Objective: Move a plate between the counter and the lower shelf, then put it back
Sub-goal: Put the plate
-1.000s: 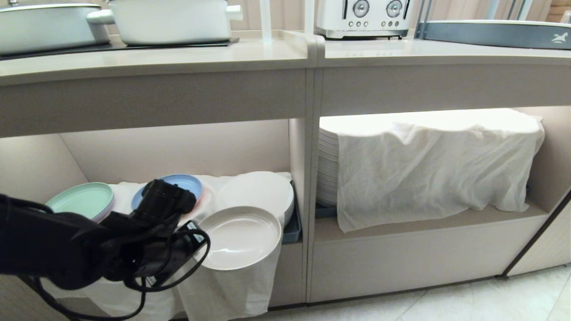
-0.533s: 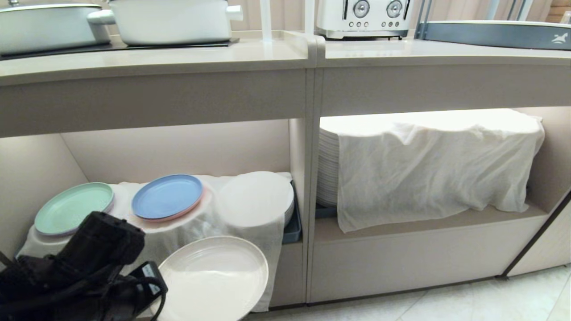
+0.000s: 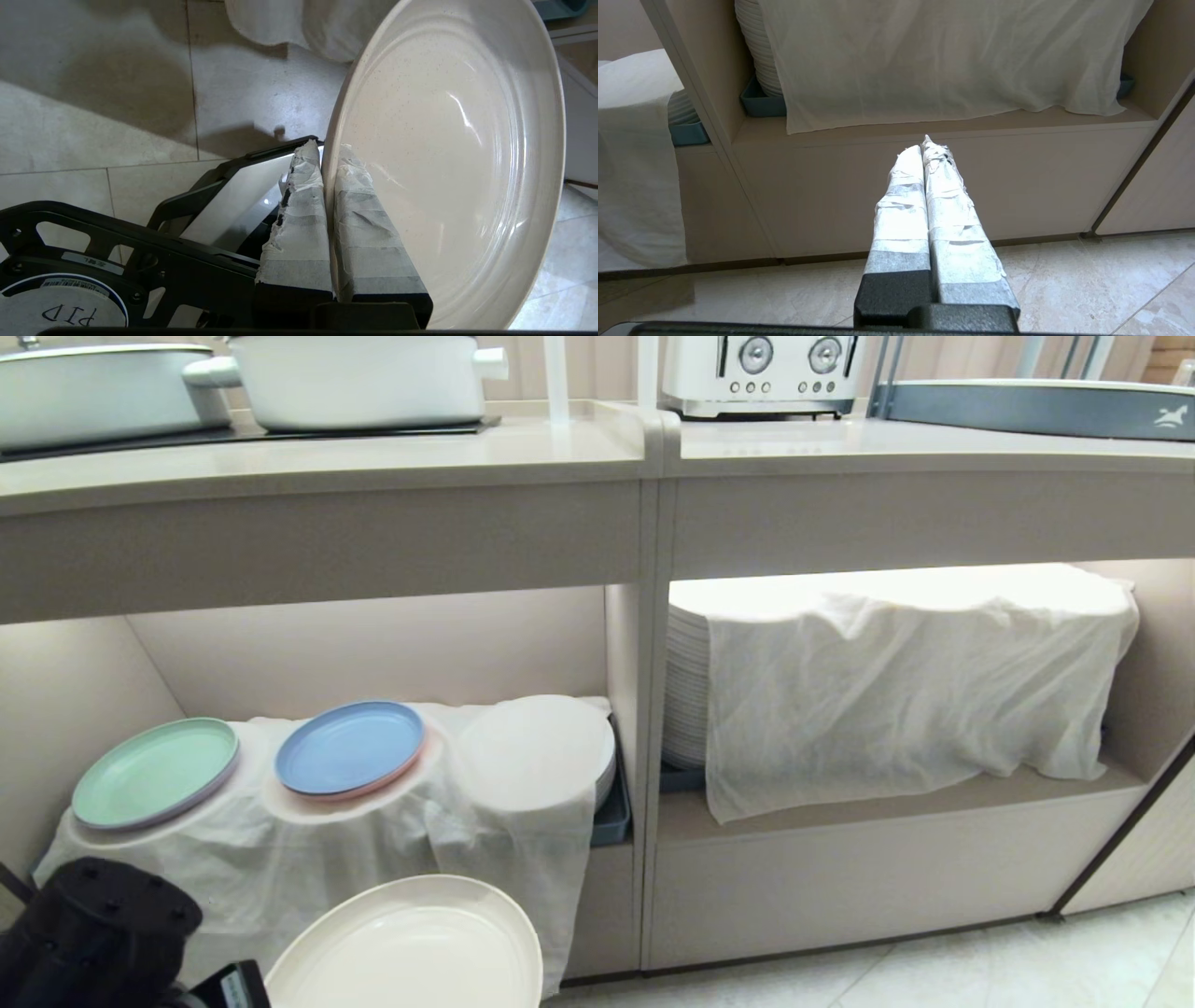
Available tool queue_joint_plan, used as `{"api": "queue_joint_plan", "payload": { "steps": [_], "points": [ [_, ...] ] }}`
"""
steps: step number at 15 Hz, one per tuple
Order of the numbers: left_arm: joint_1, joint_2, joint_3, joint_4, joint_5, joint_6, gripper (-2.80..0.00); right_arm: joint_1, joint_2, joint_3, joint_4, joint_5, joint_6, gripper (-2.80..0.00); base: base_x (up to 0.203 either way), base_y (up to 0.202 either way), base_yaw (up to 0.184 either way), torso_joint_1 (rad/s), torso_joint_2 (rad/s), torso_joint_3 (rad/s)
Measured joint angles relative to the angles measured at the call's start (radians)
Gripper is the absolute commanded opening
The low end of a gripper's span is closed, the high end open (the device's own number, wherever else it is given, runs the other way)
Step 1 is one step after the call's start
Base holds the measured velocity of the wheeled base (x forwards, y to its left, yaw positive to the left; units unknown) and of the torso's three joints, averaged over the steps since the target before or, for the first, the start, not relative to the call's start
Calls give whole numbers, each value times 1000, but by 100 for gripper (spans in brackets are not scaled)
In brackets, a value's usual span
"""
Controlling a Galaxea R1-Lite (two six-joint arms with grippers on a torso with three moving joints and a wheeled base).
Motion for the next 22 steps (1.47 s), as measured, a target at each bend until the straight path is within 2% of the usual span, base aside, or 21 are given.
{"api": "queue_joint_plan", "payload": {
  "steps": [4,8,22],
  "points": [
    [-40,-90,59,0,1,0,-280,0,0,0,0,0,0,-280,0,0,0,0,0,0],
    [-48,-152,91,1,15,-3,-280,0,0,0,0,0,0,-280,0,0,0,0,0,0],
    [-49,-168,88,0,32,-2,-280,0,0,0,0,0,0,-280,0,0,0,0,0,0]
  ]
}}
